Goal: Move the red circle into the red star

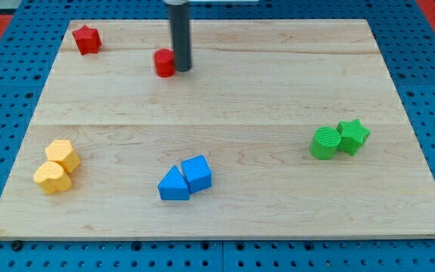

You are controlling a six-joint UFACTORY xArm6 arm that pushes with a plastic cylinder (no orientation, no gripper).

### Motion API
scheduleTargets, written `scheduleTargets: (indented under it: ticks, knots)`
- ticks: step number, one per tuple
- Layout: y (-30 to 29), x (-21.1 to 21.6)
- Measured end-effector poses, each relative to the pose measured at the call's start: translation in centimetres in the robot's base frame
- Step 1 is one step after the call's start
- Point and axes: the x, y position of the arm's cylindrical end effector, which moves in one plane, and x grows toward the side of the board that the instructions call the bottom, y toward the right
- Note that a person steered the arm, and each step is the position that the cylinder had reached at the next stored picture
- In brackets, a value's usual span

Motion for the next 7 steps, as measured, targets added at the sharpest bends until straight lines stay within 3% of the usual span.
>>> scheduleTargets:
  ticks: [2, 3, 4, 7]
  knots:
    - [-10.2, 0.3]
    - [-11.2, -1.5]
    - [-8.9, 0.5]
    - [2.6, 13.5]
